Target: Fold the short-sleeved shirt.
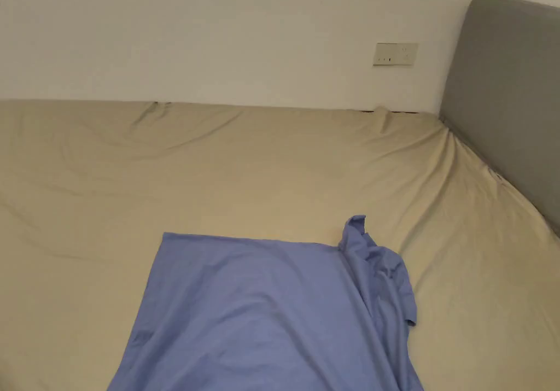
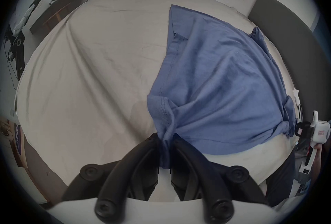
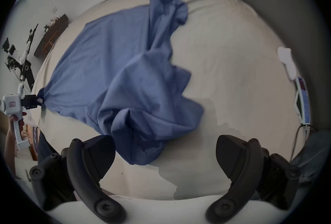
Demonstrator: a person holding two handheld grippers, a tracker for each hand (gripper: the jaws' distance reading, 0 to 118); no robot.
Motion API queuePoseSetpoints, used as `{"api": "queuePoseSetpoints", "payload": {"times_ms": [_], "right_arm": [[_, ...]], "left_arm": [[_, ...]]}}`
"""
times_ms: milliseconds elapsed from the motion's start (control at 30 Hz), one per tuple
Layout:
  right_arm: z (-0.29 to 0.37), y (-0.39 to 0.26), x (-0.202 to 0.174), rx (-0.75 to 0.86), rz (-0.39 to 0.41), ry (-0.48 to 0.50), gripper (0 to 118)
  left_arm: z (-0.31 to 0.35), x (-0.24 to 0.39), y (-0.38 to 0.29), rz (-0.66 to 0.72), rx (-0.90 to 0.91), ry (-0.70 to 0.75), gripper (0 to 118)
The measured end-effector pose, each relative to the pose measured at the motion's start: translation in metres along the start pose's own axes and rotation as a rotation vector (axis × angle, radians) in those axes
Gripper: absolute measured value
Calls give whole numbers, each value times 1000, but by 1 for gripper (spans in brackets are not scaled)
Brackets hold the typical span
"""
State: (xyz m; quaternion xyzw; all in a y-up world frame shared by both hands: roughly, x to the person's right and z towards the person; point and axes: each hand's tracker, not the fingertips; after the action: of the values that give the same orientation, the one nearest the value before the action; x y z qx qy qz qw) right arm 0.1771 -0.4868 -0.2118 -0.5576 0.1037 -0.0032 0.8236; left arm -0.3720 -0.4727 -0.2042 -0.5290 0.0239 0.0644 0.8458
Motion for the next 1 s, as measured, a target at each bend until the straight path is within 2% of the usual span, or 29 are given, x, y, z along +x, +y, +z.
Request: {"api": "queuePoseSetpoints", "payload": {"times_ms": [33,100,133,167,200,267,333,400,533,600,767,800,900,933,1000], "right_arm": [[-12,-2,4,-23,3,15,98],[-27,-6,13,-18,-3,31,82],[-8,2,-5,-7,-17,52,72],[-4,3,-5,18,-43,82,41],[1,3,-3,46,-62,113,30],[17,8,-16,78,-31,55,17],[34,10,-18,127,-12,47,13],[53,18,-10,176,-31,84,13],[86,61,-7,300,-12,70,12],[87,91,0,342,-47,79,12],[35,162,15,313,-56,10,11],[11,173,34,282,-63,-5,11],[-34,192,49,223,-82,-35,11],[-37,190,27,205,-80,-54,11],[-53,192,27,181,-69,-61,11]], "left_arm": [[1,0,-1,1,0,-2,11],[3,-1,-2,2,3,-2,11],[4,-1,-2,2,3,-1,11],[6,-2,-2,2,4,-1,11],[9,-2,-1,5,7,-4,11],[16,-3,0,7,16,-9,10],[29,-5,5,13,47,-22,10],[46,-9,16,42,92,-50,10],[66,-11,61,74,169,-59,10],[61,-10,90,82,208,-42,10],[0,-2,164,114,135,-25,10],[-19,0,176,104,96,-3,10],[-66,7,200,104,11,38,10],[-78,8,204,121,-14,40,10],[-106,5,209,129,-38,38,10]]}}
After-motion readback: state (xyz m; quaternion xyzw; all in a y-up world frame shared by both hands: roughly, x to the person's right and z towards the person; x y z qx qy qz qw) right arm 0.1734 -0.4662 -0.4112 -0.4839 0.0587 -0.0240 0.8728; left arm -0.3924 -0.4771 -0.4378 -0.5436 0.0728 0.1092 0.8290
